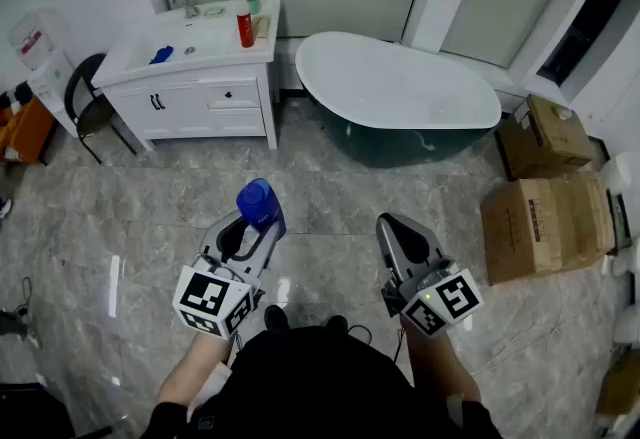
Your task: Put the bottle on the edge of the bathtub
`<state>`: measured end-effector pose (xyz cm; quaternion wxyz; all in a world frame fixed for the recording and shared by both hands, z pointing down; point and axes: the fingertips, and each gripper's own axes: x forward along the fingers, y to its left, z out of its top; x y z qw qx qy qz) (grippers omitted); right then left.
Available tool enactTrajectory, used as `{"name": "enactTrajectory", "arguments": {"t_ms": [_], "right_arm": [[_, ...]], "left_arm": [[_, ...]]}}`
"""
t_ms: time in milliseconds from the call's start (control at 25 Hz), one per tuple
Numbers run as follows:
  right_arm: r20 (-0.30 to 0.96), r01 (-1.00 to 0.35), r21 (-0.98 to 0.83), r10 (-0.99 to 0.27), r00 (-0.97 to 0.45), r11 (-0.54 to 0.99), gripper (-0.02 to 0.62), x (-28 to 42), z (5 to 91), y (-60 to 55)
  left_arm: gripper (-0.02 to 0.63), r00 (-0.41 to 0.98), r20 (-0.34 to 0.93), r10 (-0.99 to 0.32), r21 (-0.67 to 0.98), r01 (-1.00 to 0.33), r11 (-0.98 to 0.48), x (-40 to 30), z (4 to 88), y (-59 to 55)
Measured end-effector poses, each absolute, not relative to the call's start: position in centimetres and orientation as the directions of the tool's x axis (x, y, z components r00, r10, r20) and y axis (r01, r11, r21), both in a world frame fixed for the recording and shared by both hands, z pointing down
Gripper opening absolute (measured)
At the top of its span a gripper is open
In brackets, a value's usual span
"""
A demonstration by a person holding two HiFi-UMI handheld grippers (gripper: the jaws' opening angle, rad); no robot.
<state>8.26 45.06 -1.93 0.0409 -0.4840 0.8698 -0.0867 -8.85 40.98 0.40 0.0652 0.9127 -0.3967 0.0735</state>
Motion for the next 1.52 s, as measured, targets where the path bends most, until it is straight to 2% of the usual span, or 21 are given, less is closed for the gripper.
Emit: {"name": "enactTrajectory", "arguments": {"t_ms": [560, 800, 1160, 1520], "right_arm": [[0.024, -0.823, -0.222, -0.840, -0.541, 0.523, 0.028, 4.5, -1.3, 44.6], [0.033, -0.800, -0.272, -0.826, -0.562, 0.534, 0.028, 1.1, 0.0, 44.2], [0.066, -0.817, -0.255, -0.834, -0.548, 0.517, 0.028, -4.3, 1.1, 43.0], [0.077, -0.814, -0.285, -0.834, -0.546, 0.507, 0.028, -4.2, 2.1, 40.8]], "left_arm": [[0.156, 0.675, 0.178, -0.716, 0.080, -0.735, -0.673, -12.6, 0.9, 40.1], [0.156, 0.666, 0.176, -0.725, 0.087, -0.744, -0.663, -16.4, 1.5, 39.9], [0.156, 0.648, 0.198, -0.735, 0.083, -0.758, -0.647, -22.6, 3.2, 38.9], [0.155, 0.650, 0.216, -0.728, 0.095, -0.757, -0.647, -22.9, 4.5, 36.6]]}}
